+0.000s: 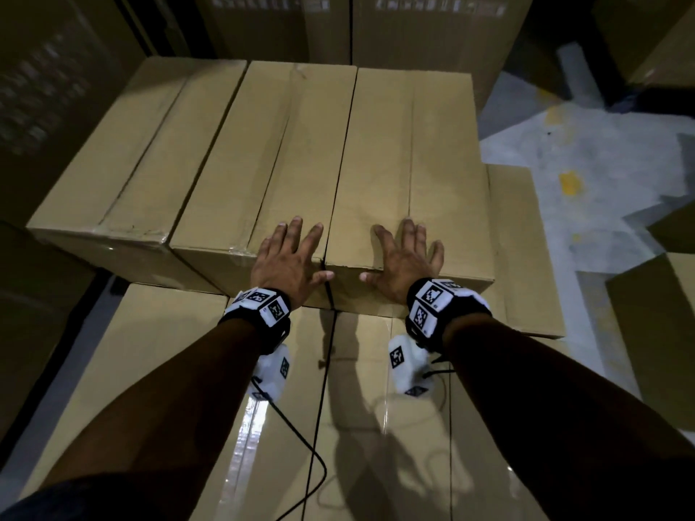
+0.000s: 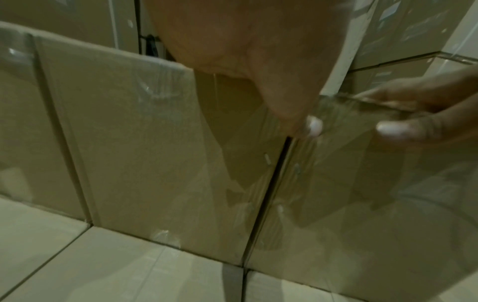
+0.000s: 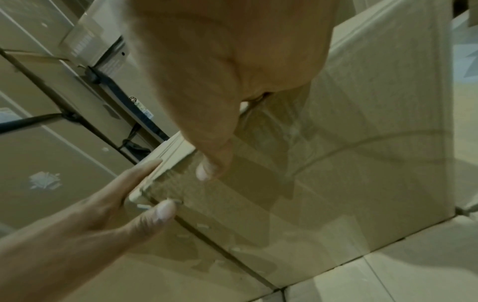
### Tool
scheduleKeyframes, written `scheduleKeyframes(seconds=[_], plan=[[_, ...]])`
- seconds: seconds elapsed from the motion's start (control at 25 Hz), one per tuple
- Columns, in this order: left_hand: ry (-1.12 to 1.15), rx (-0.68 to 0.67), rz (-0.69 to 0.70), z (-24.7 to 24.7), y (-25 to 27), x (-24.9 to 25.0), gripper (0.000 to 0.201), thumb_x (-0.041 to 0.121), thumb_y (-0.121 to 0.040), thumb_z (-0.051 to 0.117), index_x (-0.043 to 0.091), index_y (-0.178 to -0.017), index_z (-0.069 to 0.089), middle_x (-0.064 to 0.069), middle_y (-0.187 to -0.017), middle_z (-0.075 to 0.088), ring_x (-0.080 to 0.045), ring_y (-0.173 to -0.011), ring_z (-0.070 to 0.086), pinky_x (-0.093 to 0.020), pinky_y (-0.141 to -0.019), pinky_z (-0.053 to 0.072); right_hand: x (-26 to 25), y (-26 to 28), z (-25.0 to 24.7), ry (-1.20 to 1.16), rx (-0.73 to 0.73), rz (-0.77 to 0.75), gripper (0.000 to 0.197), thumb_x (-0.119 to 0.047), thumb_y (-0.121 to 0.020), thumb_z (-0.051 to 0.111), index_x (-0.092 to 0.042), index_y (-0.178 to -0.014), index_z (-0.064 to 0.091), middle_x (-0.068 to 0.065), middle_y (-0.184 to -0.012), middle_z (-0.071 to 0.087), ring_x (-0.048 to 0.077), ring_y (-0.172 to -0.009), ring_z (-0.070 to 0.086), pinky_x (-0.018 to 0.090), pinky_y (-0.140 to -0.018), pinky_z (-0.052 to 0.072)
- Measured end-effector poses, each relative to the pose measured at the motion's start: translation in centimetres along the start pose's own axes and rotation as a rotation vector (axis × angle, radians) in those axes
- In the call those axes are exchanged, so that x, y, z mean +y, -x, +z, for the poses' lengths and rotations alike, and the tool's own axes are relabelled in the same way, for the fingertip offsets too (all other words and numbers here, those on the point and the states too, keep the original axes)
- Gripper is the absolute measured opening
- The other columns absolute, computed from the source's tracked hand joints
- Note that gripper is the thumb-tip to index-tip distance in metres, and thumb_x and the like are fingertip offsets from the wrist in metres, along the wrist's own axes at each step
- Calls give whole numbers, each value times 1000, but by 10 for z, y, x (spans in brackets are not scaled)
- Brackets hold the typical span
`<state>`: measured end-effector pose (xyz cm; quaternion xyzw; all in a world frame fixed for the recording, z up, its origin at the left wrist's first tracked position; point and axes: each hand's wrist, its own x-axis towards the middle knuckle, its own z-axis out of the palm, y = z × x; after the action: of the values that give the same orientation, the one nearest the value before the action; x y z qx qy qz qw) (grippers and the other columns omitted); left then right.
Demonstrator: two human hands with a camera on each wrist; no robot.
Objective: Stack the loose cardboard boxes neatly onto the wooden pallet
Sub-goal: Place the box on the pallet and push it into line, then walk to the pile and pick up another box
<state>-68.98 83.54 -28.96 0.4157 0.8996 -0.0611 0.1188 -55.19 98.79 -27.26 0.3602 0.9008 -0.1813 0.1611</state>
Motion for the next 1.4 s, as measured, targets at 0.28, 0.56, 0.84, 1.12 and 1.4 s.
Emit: scheduleKeyframes(seconds=[0.28,0.56,0.84,1.12,1.4], plan=[[30,-29,-60,-32,77,22,61,43,-97,51,16,-148,31,-12,-154,34,-34,-139,33,-44,-111,30,32,80,-26,-79,-77,-128,62,-40,-98,58,-24,-154,34,9,-163,24,30,-149,26,46,-119,27],[233,47,69,-70,199,60,40,38,-98,48,14,-129,58,-14,-120,66,-35,-109,58,-40,-90,45,47,240,-17,-345,102,100,46,-40,-99,56,-18,-139,55,10,-142,56,33,-129,52,41,-104,44],[171,164,347,-101,337,81,39,38,-99,46,14,-128,59,-11,-122,64,-31,-115,54,-37,-94,39,23,415,-4,-346,368,295,48,-47,-99,52,-18,-137,58,12,-136,60,34,-125,54,41,-99,44],[149,233,620,-112,445,115,39,38,-98,48,14,-128,59,-11,-122,64,-30,-118,54,-38,-97,38,10,566,31,-327,488,482,51,-50,-101,47,-17,-137,58,12,-138,60,32,-127,54,42,-102,42],[104,201,873,-90,526,198,40,38,-97,48,14,-125,62,-9,-120,67,-29,-116,56,-38,-97,41,65,689,78,-381,538,702,53,-53,-101,43,-19,-141,55,9,-143,56,31,-132,50,44,-107,38]])
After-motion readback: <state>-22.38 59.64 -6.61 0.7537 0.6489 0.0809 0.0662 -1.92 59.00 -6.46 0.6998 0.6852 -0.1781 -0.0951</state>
